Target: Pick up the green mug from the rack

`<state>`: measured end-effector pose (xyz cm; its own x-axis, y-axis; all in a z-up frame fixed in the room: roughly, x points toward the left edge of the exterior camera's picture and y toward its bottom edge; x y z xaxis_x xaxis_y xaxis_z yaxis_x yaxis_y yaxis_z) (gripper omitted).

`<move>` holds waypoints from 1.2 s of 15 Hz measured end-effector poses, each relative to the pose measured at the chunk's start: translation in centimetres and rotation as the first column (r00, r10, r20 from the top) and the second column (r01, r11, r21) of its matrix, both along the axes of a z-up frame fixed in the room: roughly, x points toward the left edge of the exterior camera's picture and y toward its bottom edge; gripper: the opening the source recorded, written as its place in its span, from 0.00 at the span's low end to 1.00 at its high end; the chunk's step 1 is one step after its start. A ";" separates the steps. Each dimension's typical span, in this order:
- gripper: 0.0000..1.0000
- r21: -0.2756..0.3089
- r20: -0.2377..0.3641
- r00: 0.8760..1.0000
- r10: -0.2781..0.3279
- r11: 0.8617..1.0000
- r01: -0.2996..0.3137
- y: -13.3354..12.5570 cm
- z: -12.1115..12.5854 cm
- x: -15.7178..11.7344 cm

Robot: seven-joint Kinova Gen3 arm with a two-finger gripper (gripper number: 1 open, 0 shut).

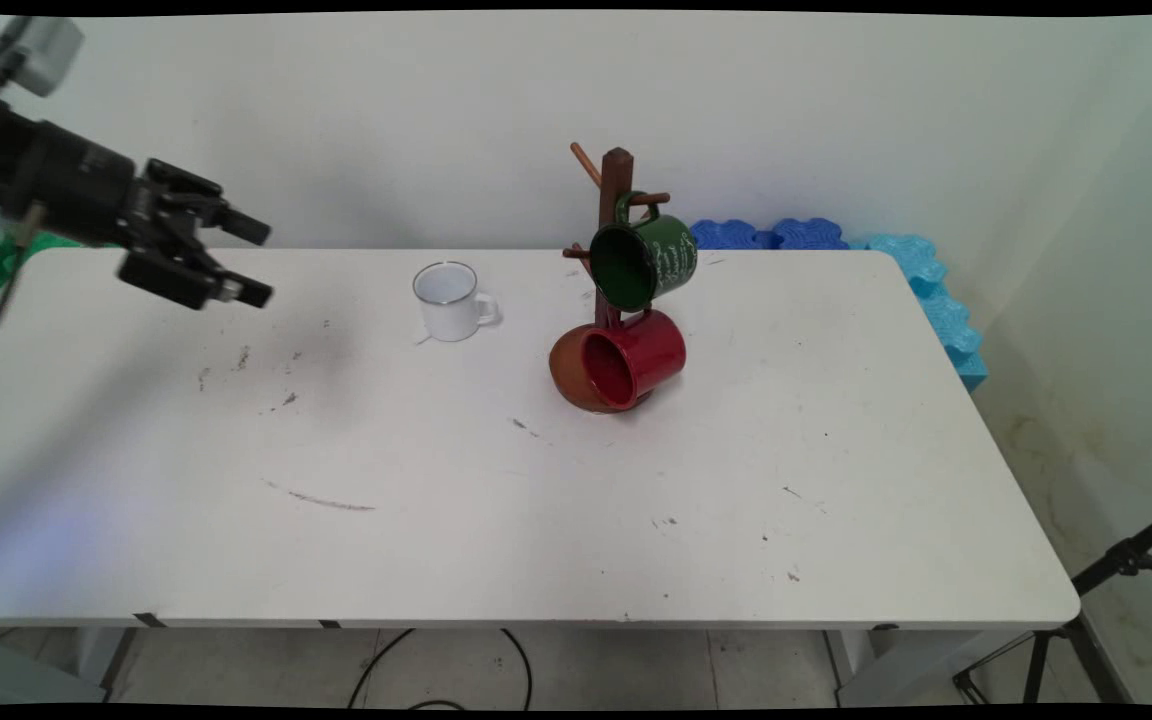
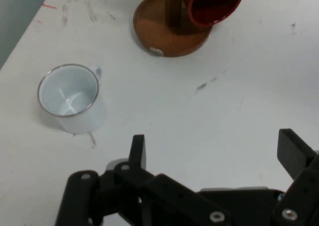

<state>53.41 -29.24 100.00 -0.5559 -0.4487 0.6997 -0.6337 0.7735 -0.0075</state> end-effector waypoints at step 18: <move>1.00 0.017 -0.194 0.964 0.183 0.983 -0.183 -4.0 -3.6 -16.2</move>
<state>37.21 -33.21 96.39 -0.3184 -0.5290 0.7866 -0.7539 0.6443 0.1282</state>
